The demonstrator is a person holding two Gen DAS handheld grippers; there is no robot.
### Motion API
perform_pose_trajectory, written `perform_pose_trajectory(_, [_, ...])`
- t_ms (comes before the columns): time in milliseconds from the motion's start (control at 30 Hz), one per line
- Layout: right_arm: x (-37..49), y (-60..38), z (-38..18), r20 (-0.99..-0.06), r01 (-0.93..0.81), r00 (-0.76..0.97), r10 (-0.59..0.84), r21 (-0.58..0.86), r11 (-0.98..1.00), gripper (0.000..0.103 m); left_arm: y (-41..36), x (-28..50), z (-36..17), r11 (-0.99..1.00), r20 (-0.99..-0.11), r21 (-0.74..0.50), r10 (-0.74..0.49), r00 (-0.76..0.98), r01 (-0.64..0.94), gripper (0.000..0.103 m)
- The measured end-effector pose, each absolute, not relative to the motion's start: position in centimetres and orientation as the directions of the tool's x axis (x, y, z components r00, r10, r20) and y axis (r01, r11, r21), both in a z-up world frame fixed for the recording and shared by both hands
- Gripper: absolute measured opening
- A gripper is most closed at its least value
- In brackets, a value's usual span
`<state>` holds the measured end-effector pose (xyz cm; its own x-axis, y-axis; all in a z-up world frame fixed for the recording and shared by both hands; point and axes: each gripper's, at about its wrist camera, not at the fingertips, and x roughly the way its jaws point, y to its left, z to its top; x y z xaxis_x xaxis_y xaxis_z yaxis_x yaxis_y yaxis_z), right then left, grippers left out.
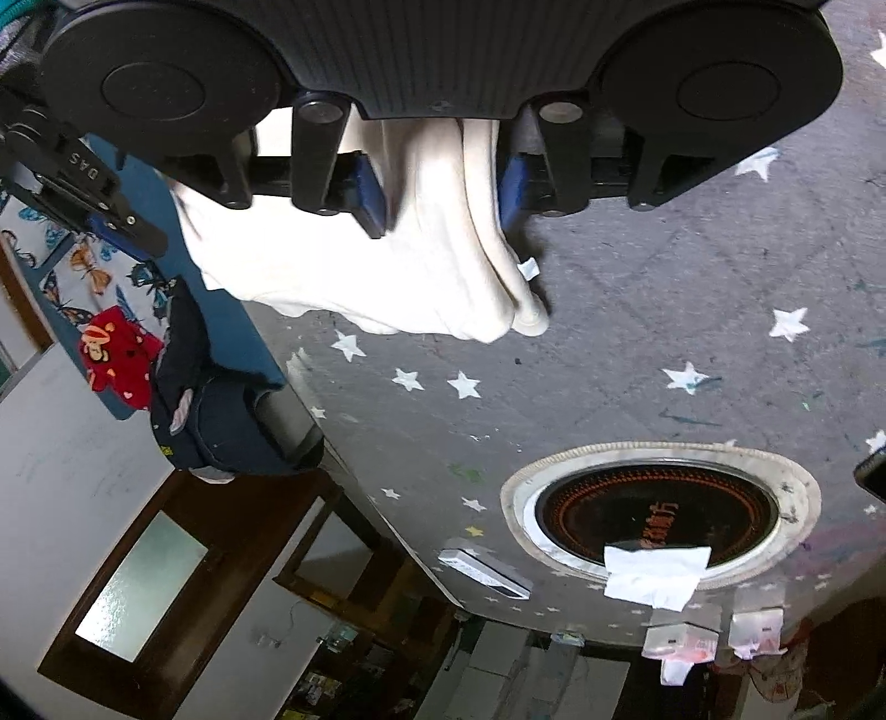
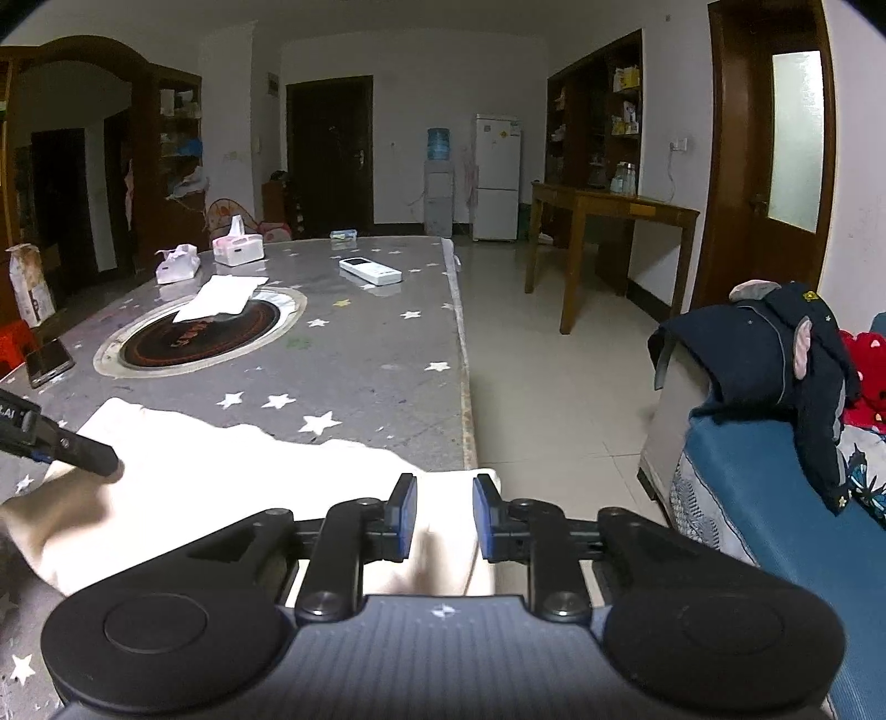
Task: Fold clothes
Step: 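Release the folded shirt from both grippers and press it flat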
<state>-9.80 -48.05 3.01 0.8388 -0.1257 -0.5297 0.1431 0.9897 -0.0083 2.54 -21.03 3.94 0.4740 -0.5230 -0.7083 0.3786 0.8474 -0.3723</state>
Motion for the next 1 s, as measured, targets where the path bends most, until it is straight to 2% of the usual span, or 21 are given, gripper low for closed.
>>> perform_pose_trajectory(33, [-10.0, -47.9, 3.0, -0.531, 0.137, 0.839, -0.121, -0.008, 0.99, 0.023, -21.1, 2.4, 4.0, 0.853, -0.712, -0.357, -0.512, 0.481, 0.38, 0.054])
perform_pose_trajectory(100, [-10.2, -47.5, 2.9, -0.533, 0.132, 0.838, -0.116, -0.008, 0.991, 0.039, -21.2, 2.2, 4.1, 0.864, -0.717, -0.326, -0.49, 0.496, 0.383, 0.059])
perform_pose_trajectory(233, [-10.7, -46.7, 2.7, -0.536, 0.121, 0.838, -0.101, 0.001, 0.993, 0.048, -21.2, 1.7, 4.1, 0.869, -0.716, -0.309, -0.48, 0.506, 0.387, 0.068])
perform_pose_trajectory(300, [-11.0, -46.4, 2.6, -0.538, 0.118, 0.838, -0.096, 0.006, 0.993, 0.06, -21.1, 1.5, 4.2, 0.872, -0.715, -0.295, -0.472, 0.516, 0.39, 0.072])
perform_pose_trajectory(467, [-11.7, -45.5, 2.2, -0.545, 0.105, 0.834, -0.085, 0.007, 0.994, 0.075, -21.0, 0.7, 4.3, 0.879, -0.712, -0.264, -0.455, 0.535, 0.396, 0.083])
perform_pose_trajectory(867, [-13.6, -43.8, 2.1, -0.536, 0.102, 0.84, -0.087, -0.001, 0.995, 0.101, -20.5, -1.5, 4.4, 0.879, -0.69, -0.232, -0.45, 0.566, 0.416, 0.097])
perform_pose_trajectory(1000, [-14.4, -43.2, 2.3, -0.528, 0.103, 0.845, -0.089, -0.003, 0.995, 0.103, -20.3, -2.6, 4.7, 0.877, -0.672, -0.211, -0.45, 0.588, 0.431, 0.101])
